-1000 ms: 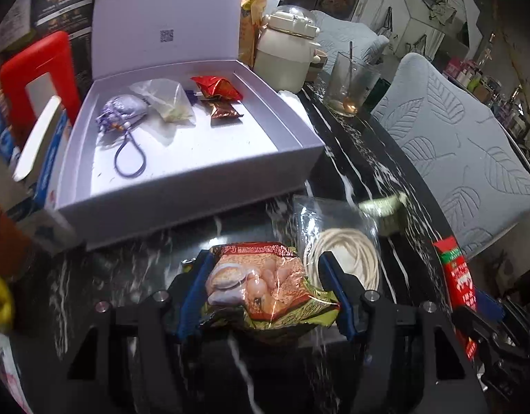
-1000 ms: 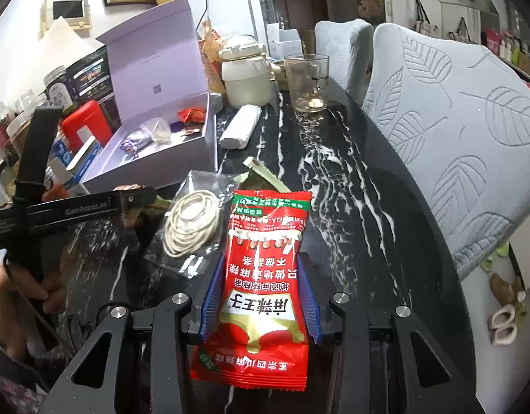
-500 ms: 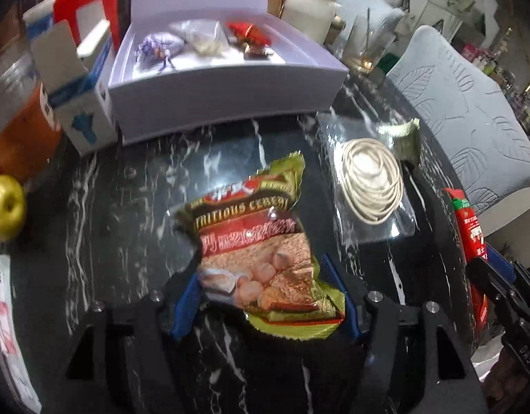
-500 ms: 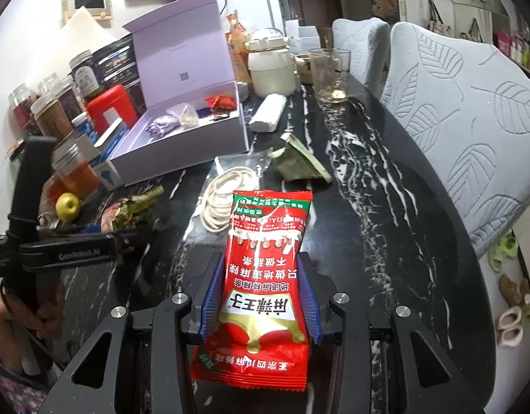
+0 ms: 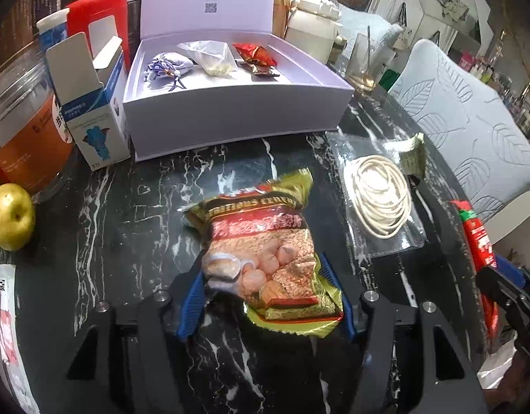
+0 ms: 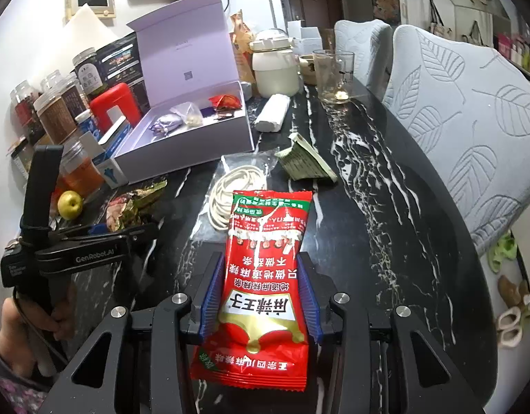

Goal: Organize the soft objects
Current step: 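Lift the meat snack packet off the table with the left gripper, then carry the meat packet and red sachet with both grippers toward the lavender box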

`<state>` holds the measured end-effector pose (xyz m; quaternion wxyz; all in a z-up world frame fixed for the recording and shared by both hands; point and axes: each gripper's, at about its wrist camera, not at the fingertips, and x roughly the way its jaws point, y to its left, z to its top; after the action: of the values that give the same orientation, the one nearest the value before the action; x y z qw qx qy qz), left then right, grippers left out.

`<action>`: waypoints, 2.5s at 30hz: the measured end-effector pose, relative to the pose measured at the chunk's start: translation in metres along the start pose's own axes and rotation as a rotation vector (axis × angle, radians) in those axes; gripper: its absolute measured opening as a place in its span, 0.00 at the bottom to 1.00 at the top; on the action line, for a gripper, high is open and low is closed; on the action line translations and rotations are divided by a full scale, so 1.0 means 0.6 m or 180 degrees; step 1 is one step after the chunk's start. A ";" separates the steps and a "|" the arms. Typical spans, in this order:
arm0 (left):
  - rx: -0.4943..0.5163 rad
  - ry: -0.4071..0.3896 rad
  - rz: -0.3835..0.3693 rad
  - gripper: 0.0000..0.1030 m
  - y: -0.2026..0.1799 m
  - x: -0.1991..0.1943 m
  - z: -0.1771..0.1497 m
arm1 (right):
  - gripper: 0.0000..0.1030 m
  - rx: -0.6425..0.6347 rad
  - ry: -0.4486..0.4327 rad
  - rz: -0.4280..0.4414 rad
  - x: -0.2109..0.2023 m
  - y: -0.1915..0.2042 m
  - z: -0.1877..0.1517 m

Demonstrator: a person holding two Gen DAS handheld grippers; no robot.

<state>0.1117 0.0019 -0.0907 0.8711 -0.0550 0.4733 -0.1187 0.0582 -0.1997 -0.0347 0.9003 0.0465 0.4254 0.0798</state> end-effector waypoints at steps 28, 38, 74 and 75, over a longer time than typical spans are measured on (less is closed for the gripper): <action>0.0073 -0.0839 0.0106 0.49 0.013 -0.156 0.069 | 0.40 -0.0382 -0.0267 0.0305 -0.011 0.060 0.060; 0.0091 -0.1184 0.0107 0.49 0.012 -0.196 0.120 | 0.40 -0.0629 -0.0628 0.0447 -0.027 0.092 0.133; 0.0017 -0.1742 0.0179 0.49 0.053 -0.112 0.389 | 0.40 -0.0835 -0.1268 0.0683 0.089 0.105 0.427; 0.0021 -0.1735 0.0191 0.49 0.054 -0.108 0.392 | 0.40 -0.0831 -0.1277 0.0692 0.094 0.105 0.432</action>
<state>0.2797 0.0461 0.0835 0.9697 -0.0680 0.2224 -0.0752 0.2873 -0.1317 0.0962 0.9512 -0.0097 0.2170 0.2194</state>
